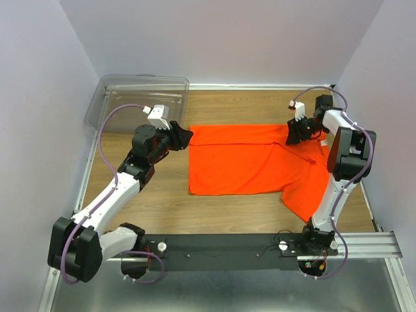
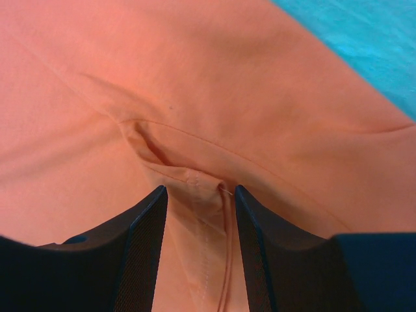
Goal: Fold and stack the t-shirts
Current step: Fold the tshirt
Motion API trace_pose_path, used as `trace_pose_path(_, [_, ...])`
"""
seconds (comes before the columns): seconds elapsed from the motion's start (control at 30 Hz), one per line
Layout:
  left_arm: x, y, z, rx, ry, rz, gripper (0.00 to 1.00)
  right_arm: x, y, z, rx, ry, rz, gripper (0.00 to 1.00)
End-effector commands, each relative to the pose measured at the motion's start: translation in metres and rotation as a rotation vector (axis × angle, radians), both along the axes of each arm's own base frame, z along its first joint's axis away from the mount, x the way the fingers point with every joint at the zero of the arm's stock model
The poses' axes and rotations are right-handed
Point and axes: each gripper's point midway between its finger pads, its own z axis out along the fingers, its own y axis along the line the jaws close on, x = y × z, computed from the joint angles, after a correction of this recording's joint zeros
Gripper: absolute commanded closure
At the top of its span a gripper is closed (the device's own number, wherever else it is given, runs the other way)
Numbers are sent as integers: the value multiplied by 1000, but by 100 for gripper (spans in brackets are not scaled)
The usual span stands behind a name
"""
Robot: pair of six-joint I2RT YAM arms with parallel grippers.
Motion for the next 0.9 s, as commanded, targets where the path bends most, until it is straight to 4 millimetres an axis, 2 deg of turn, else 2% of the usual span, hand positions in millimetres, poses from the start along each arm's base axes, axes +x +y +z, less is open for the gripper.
trace_pose_path(0.0, [-6,6,-3,5,4,6,47,-13,14,-5,30,43,62,47])
trace_pose_path(0.17, [-7,7,-5,3,6,6,47,-19,18,1,37,36,82,54])
trace_pose_path(0.3, [-9,8,-2,-1,0,5,47,-25,22,10,38,26,89,71])
trace_pose_path(0.37, [-9,8,-4,-2,4,4,47,-26,23,16,39,14,90,75])
trace_pose_path(0.4, [-9,8,-3,-4,2,4,47,-30,26,16,42,20,93,82])
trace_pose_path(0.5, [-10,8,-1,-8,-1,1,47,-36,30,20,41,20,98,87])
trace_pose_path(0.53, [-11,9,-1,-9,-3,1,47,-37,31,21,40,19,99,96])
trace_pose_path(0.57, [-11,9,0,-10,-6,3,47,-39,33,24,40,15,102,99])
trace_pose_path(0.87, [-14,11,-1,-16,-6,1,47,-53,60,27,68,37,145,99])
